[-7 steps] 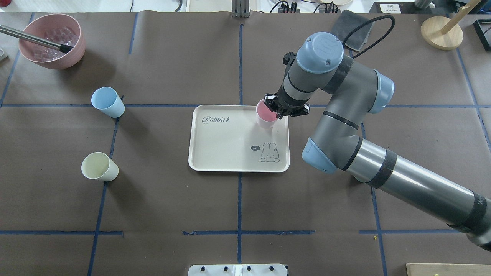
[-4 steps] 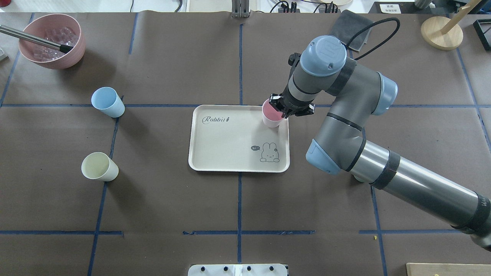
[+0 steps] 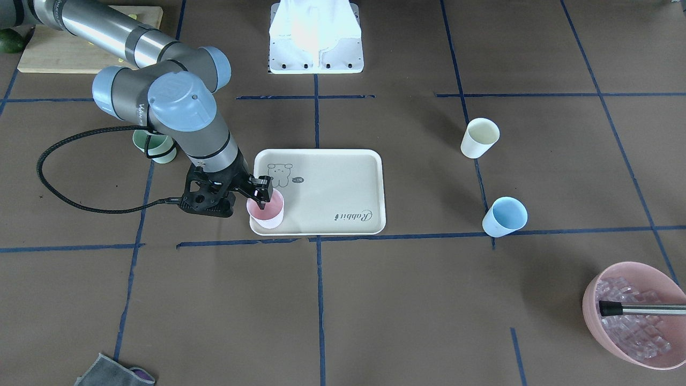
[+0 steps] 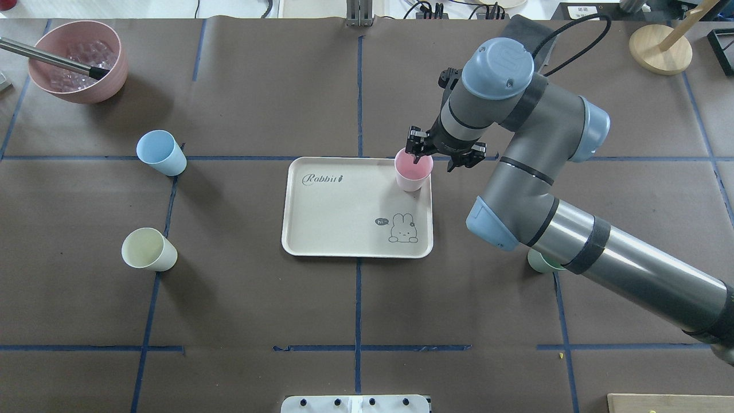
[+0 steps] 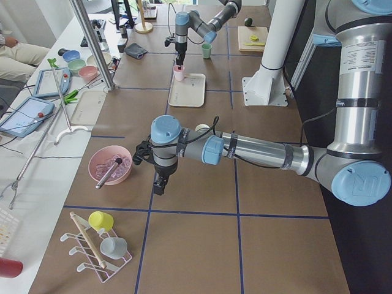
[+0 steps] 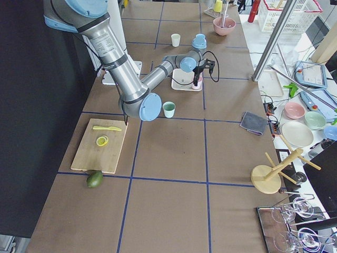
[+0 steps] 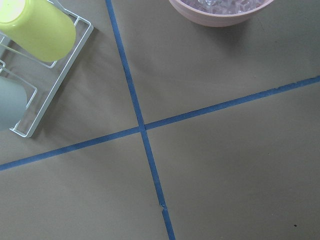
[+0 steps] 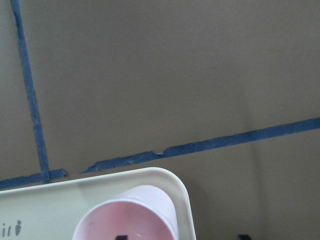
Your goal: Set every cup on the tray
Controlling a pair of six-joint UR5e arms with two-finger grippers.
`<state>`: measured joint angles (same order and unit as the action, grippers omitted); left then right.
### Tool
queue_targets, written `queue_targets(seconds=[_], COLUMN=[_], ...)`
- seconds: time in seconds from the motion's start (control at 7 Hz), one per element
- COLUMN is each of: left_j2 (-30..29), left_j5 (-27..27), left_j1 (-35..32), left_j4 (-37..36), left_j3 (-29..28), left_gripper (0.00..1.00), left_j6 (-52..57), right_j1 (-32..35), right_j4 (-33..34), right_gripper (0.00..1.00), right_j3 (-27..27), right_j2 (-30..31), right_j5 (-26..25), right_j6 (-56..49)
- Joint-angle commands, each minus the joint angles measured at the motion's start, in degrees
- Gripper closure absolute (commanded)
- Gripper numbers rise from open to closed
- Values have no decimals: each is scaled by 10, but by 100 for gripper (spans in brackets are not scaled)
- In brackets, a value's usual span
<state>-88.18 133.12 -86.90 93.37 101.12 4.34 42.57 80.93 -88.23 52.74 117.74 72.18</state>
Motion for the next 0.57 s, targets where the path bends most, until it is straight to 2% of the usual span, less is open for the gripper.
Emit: queue_targets(seconds=[0.0,0.43], left_j2=[-32,-51], left_j5=[0,-7], left_j1=[13,175], left_j4=[1,0], left_j3=[-12,72], left_gripper=[0,0], left_j6=[-91,-300], right_j1=[72,196], right_j4=[65,73], right_gripper=[1,1], right_j3=[-28,-35], right_j2=[20,121], right_j5=[65,118], right_j6=[-122,-388])
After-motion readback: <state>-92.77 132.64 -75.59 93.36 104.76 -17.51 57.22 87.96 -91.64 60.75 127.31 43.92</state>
